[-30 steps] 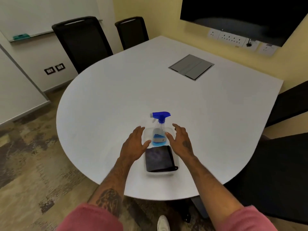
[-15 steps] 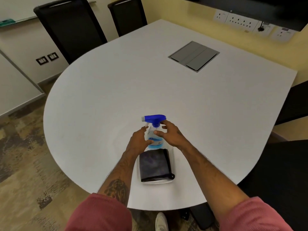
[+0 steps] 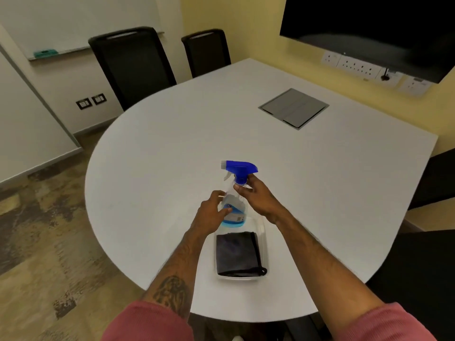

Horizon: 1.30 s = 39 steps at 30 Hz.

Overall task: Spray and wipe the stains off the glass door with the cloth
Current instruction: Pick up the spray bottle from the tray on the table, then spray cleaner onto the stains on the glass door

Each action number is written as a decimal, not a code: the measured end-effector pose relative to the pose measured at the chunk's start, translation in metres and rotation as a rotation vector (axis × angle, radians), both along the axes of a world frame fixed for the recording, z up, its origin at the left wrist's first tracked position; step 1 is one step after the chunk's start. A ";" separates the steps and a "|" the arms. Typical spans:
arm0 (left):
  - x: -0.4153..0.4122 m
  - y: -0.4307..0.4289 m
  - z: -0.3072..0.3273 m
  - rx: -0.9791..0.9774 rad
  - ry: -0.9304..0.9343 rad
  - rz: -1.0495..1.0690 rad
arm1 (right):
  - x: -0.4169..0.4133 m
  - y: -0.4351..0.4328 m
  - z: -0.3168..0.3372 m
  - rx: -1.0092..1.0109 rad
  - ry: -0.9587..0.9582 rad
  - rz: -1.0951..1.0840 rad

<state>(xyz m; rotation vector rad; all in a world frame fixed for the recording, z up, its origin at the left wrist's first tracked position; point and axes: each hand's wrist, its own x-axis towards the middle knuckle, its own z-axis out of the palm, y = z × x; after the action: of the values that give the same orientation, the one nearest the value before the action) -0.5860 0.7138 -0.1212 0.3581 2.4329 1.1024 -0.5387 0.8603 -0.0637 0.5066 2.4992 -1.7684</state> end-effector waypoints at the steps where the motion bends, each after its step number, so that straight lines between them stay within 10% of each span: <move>1: 0.001 -0.008 0.010 0.021 0.007 0.007 | 0.000 -0.007 0.010 0.002 0.021 0.010; 17: 0.071 -0.220 0.125 0.185 0.191 0.232 | 0.039 -0.207 0.134 -0.026 0.303 0.306; 39: 0.347 -0.469 0.193 0.309 0.444 1.100 | 0.179 -0.506 0.205 -0.381 0.368 1.188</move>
<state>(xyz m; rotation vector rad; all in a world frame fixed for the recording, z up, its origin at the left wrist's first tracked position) -0.2389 0.2445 0.0713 -0.8617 2.8657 2.0010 -0.3596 0.3538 0.1411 -1.1517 1.7497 -1.6960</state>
